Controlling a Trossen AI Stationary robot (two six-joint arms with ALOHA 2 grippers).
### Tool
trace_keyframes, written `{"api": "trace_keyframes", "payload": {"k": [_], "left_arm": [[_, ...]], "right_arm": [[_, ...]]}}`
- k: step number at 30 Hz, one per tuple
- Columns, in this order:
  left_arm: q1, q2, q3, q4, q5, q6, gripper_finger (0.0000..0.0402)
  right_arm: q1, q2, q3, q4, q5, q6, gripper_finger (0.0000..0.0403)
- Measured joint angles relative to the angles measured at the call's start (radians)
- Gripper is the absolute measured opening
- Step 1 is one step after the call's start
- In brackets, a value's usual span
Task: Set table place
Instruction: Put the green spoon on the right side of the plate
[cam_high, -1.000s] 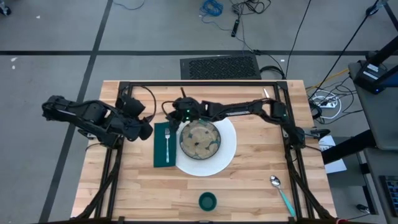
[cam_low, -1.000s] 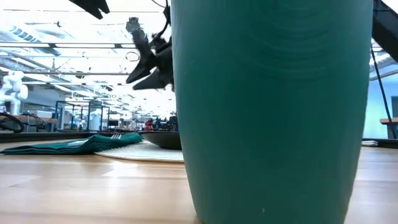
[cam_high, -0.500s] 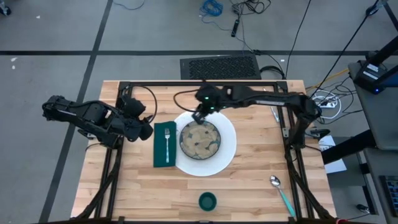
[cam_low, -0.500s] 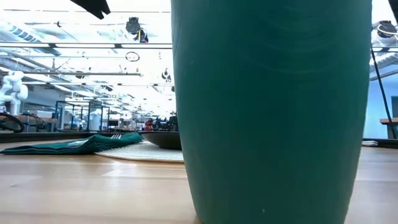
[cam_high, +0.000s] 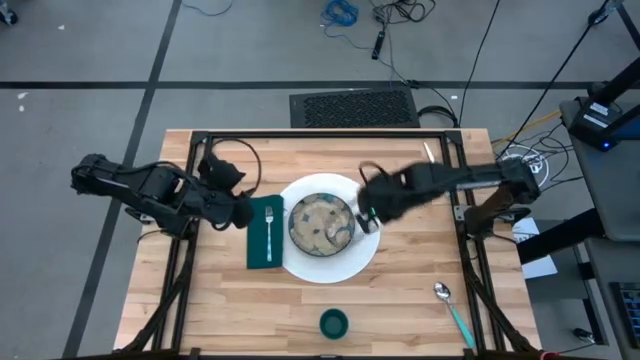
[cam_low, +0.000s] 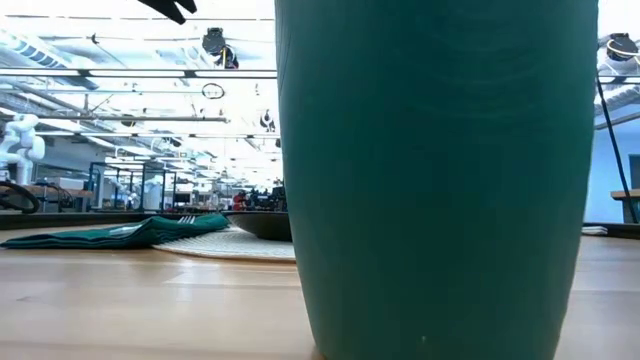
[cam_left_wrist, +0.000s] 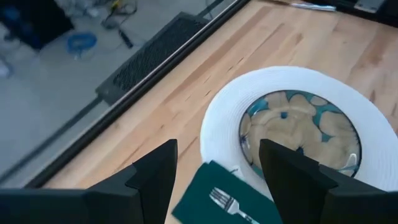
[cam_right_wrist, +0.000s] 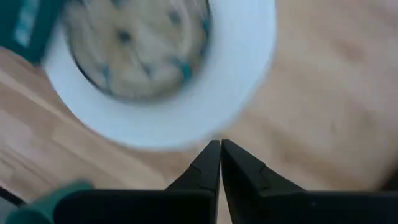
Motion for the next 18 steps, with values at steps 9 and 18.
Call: {"api": "trace_keyframes", "payload": {"k": [9,18], "left_arm": [[0.0,0.051,0.0,0.151,0.009,0.272,0.0212],[0.007,0.128,0.0,0.278,0.027,0.41,0.0212]], "right_arm": [[0.305,-0.007,-0.025,-0.115,-0.181,0.396,0.0],[0.597,-0.067,-0.281,0.111,-0.379,0.724,0.0]]}}
